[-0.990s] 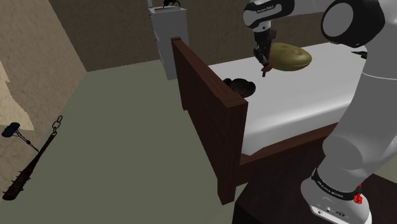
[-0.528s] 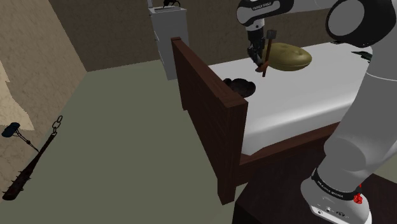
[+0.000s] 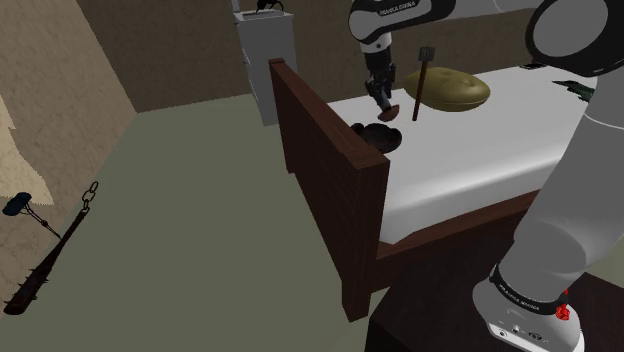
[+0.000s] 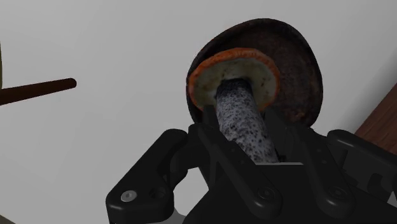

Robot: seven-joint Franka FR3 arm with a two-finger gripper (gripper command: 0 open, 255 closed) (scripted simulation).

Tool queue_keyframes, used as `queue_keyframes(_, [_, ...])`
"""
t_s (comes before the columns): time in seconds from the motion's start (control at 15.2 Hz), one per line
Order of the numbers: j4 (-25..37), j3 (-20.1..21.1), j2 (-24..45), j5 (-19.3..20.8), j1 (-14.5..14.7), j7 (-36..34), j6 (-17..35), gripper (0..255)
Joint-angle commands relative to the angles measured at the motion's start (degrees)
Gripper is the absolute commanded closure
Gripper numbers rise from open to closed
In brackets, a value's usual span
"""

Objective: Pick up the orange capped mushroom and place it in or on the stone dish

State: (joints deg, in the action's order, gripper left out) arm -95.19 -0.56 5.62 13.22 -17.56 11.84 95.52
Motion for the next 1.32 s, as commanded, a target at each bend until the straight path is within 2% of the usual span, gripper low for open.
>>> queue_keyframes(0.0, [-0.72, 0.89, 0.07, -0.07, 1.07, -2.16, 0.32, 255])
queue_keyframes(0.86, [-9.42, 0.76, 1.03, 0.37, 0.87, -4.11, 9.81, 255])
queue_keyframes(1.25, [-9.55, 0.75, 1.07, 0.38, 0.86, -4.15, 9.97, 255])
